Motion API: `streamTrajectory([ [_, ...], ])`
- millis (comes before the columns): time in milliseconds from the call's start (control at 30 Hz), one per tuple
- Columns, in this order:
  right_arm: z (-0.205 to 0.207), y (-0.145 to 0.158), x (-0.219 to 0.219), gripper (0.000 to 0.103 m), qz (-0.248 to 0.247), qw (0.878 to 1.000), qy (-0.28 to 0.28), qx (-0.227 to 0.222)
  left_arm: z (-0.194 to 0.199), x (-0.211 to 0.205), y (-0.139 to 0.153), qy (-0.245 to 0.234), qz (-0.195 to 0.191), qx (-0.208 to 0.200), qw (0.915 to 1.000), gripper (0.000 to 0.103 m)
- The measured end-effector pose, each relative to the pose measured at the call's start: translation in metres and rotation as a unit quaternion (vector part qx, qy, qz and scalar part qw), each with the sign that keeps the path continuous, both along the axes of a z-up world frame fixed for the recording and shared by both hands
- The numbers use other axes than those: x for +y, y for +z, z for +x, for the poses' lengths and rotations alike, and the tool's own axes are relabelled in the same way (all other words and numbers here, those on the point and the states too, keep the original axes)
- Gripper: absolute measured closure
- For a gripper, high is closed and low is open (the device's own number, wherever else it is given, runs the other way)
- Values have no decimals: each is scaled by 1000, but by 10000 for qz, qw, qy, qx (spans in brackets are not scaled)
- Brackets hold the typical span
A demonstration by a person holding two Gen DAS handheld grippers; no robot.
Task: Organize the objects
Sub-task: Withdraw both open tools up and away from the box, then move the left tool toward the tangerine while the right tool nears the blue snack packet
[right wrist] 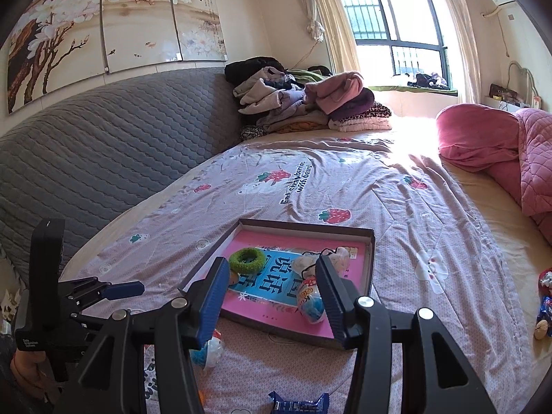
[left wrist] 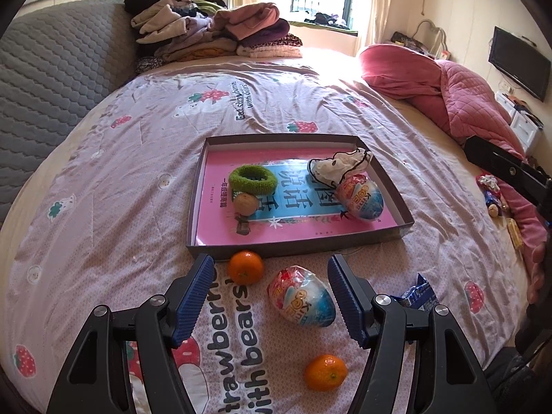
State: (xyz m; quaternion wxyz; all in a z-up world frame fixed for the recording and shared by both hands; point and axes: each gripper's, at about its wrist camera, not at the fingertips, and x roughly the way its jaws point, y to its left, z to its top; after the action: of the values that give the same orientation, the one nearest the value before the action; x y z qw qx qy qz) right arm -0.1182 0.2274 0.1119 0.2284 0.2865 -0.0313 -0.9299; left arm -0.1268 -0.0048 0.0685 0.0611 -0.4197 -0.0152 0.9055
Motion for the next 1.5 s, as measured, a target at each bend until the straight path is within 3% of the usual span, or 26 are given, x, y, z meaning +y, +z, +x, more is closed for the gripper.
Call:
streamTrajectory([
  [967,46,-35,-8,51,253,9995,159,-113,44,11,-31,-147,-13,-31,9999,33],
  [1500,67,-55,-2,51,433,9989,-29,-194,71,24,-53,-495,49,-93,9987,33],
])
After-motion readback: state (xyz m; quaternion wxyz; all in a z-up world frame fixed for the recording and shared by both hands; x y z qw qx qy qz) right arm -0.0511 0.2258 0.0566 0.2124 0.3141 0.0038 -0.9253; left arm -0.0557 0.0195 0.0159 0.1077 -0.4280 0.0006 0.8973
